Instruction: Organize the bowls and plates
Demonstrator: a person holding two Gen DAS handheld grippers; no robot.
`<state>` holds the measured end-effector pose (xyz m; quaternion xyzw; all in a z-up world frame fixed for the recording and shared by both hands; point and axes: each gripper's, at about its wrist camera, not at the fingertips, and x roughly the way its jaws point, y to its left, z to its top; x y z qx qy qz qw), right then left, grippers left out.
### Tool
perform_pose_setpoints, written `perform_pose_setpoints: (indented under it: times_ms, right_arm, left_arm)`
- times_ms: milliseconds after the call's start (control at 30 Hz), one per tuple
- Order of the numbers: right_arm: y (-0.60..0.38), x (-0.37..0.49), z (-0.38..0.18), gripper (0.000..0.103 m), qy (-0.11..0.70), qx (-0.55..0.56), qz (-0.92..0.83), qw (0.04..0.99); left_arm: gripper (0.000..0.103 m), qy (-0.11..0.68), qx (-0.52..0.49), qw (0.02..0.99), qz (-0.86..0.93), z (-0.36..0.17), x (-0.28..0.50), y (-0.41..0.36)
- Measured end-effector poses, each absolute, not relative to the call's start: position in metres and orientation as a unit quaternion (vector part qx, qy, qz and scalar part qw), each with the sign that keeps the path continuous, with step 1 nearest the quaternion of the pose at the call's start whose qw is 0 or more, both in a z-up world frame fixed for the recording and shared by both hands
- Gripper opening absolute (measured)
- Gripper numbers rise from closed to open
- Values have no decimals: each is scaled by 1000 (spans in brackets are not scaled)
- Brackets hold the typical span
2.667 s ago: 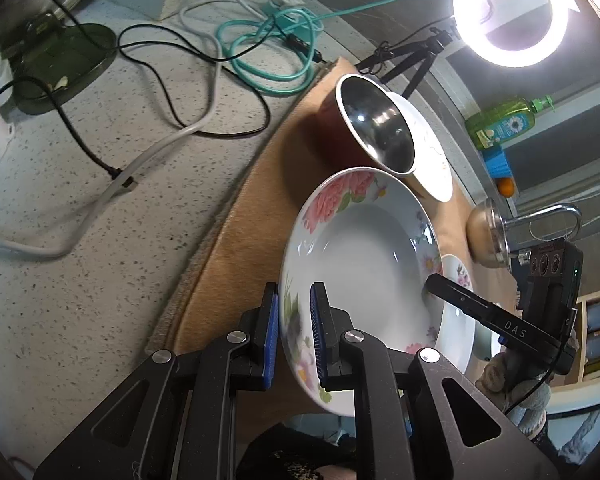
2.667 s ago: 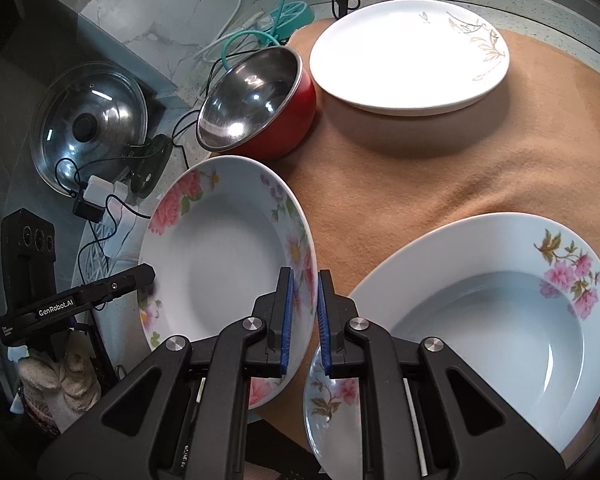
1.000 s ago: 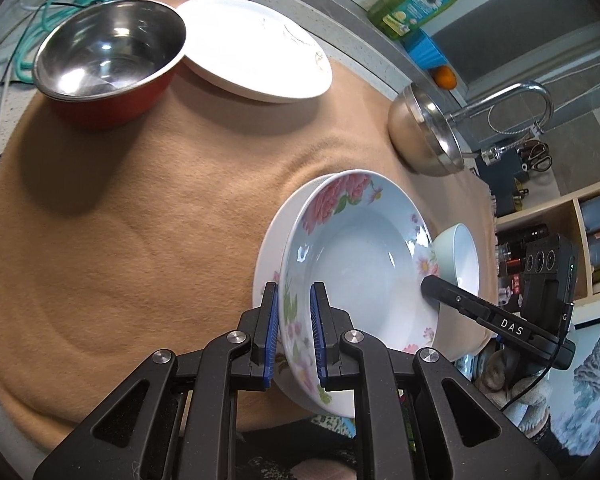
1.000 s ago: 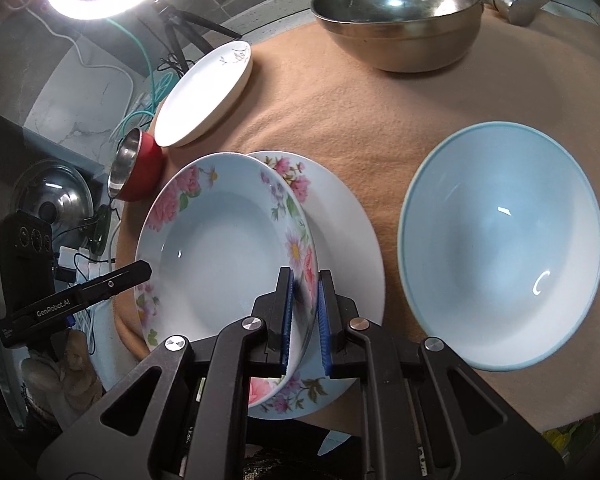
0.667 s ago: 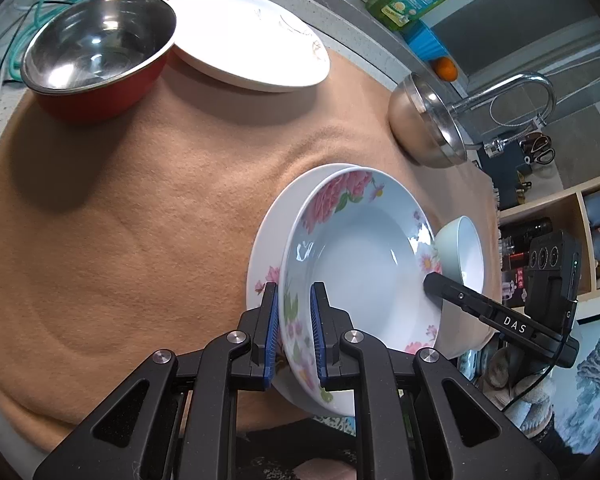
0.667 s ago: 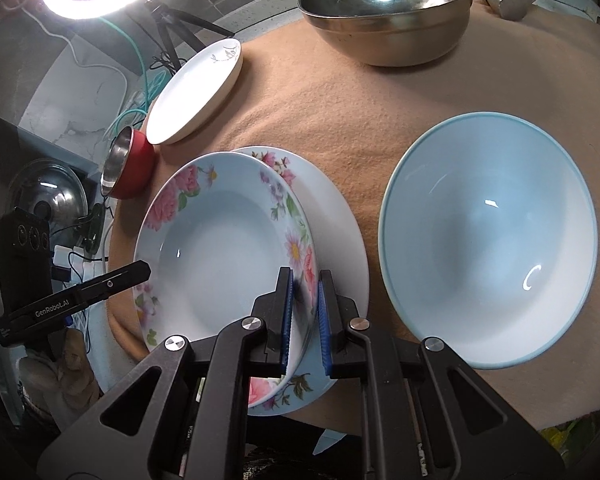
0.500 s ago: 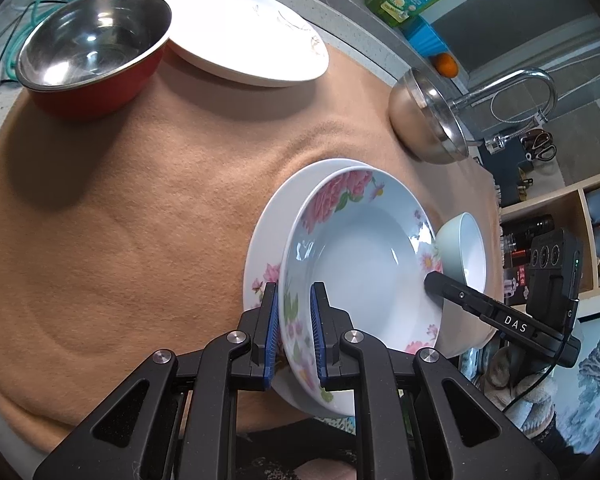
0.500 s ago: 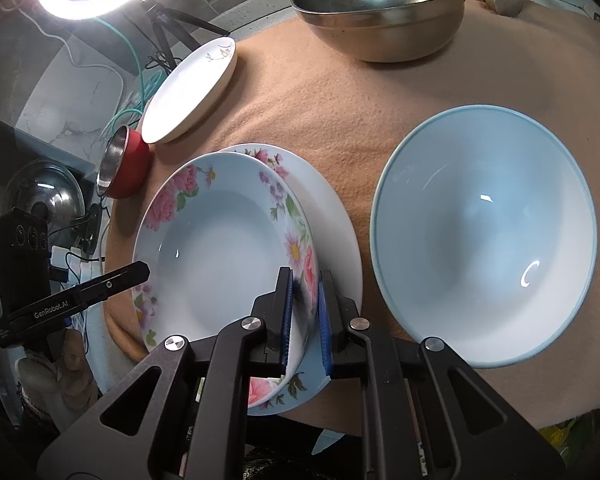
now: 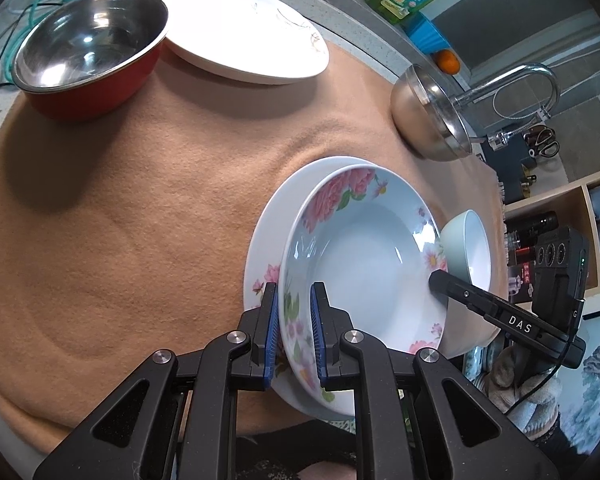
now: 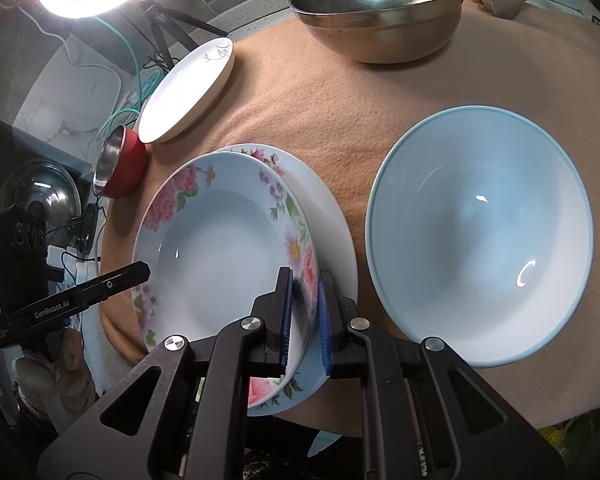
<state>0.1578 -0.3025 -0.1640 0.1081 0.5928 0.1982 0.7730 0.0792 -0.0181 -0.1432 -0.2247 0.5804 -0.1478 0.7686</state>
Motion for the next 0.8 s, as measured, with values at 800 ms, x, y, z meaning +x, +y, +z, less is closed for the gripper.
perform_pose_setpoints:
  times_ms: [800]
  right_arm:
    - [-296,156,-163,15,592,85,191,778]
  left_arm:
    - [13,582,-207,773,-145,-141,80,-21]
